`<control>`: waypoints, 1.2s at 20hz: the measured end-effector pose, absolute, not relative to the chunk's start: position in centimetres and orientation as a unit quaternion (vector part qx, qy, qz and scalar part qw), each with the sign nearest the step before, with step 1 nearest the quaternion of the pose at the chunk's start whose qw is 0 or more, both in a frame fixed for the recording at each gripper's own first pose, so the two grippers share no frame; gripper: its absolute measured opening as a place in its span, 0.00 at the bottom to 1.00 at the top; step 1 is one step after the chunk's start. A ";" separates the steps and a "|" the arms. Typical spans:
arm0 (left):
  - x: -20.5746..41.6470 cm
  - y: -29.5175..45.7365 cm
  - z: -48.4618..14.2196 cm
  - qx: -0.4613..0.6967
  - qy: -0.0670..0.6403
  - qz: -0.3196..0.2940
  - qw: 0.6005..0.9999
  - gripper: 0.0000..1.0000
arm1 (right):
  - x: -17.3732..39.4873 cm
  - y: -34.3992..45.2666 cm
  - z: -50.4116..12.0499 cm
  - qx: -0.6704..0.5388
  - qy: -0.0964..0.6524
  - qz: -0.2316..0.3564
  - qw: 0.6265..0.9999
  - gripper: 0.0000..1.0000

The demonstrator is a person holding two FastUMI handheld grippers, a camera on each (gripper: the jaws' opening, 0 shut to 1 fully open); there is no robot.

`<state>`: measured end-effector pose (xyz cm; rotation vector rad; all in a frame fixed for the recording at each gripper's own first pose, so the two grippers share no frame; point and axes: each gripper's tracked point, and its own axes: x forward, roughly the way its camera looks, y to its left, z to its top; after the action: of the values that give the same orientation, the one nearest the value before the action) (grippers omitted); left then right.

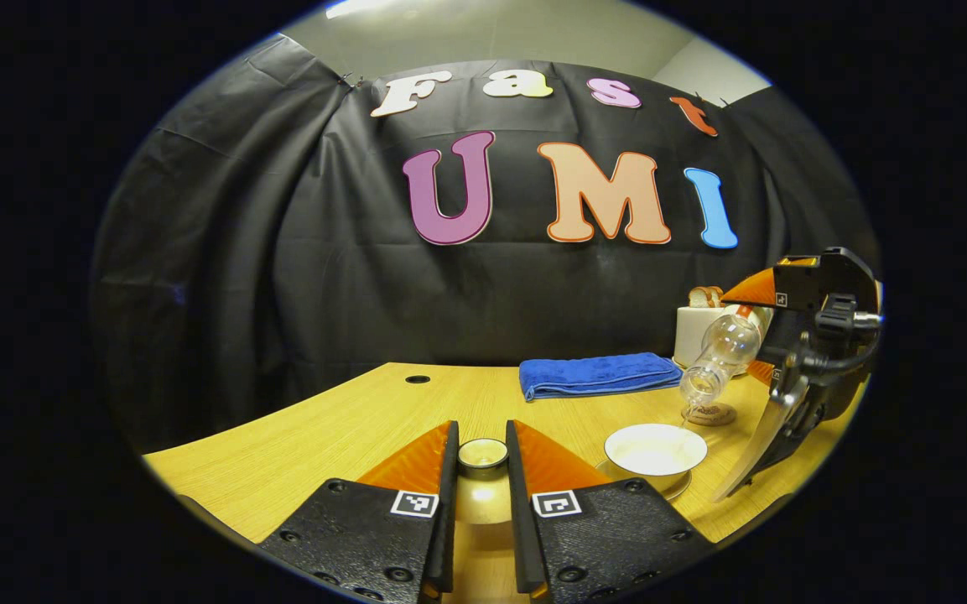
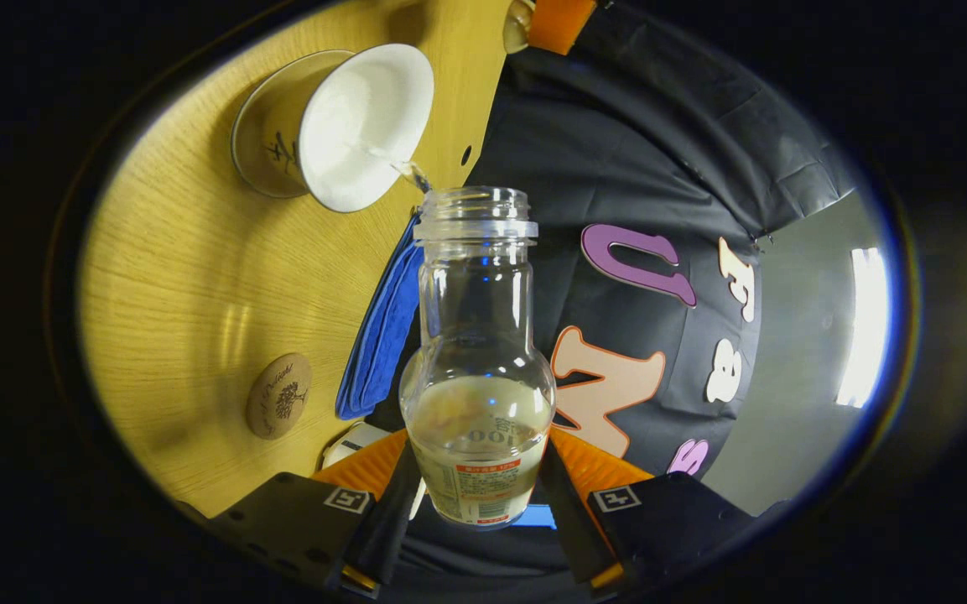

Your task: Open the teacup lid with one hand, grasp the water bottle and pour water into the teacup with the other hand; after pouring, place the water bottle on the coaster and then close the teacup lid.

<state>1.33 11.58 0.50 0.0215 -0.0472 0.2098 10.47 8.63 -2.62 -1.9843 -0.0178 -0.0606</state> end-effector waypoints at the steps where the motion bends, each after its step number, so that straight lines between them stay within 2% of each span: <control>1: 1.3 11.6 0.5 0.011 -0.023 0.105 0.994 0.26 | 10.3 8.8 -2.7 -0.842 -0.010 -0.024 0.539 0.81; 5: 1.3 11.6 0.5 0.011 -0.024 0.105 0.994 0.26 | 10.0 8.9 -2.4 -0.855 -0.017 -0.011 0.519 0.80; 7: 1.3 11.6 0.5 0.011 -0.023 0.105 0.994 0.26 | 10.3 8.8 -2.6 -0.848 -0.011 -0.007 0.530 0.80; 12: 1.3 11.6 0.5 0.010 -0.023 0.105 0.994 0.26 | 10.4 8.1 -2.7 -0.785 0.036 0.009 0.619 0.82; 15: 1.3 11.6 0.5 0.010 -0.024 0.105 0.994 0.26 | 10.4 7.3 -3.7 -0.716 0.088 0.025 0.692 0.78; 18: 1.4 11.6 0.4 0.010 -0.023 0.105 0.994 0.26 | 10.7 6.1 -4.0 -0.637 0.123 0.028 0.761 0.83; 19: 1.3 11.6 0.4 0.011 -0.023 0.105 0.994 0.26 | 10.6 5.7 -4.0 -0.608 0.133 0.026 0.782 0.81; 20: 1.3 11.6 0.5 0.011 -0.023 0.105 0.994 0.26 | 10.6 5.3 -4.2 -0.576 0.142 0.027 0.804 0.79; 21: 1.3 11.6 0.4 0.011 -0.023 0.105 0.994 0.26 | 10.8 5.1 -4.2 -0.545 0.145 0.023 0.826 0.84; 24: 1.3 11.6 0.5 0.011 -0.023 0.105 0.994 0.26 | 11.0 4.0 -3.9 -0.464 0.144 0.009 0.874 0.80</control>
<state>1.34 11.62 0.47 0.0212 -0.0465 0.2099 10.96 4.03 -3.87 -0.9682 0.3011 0.0182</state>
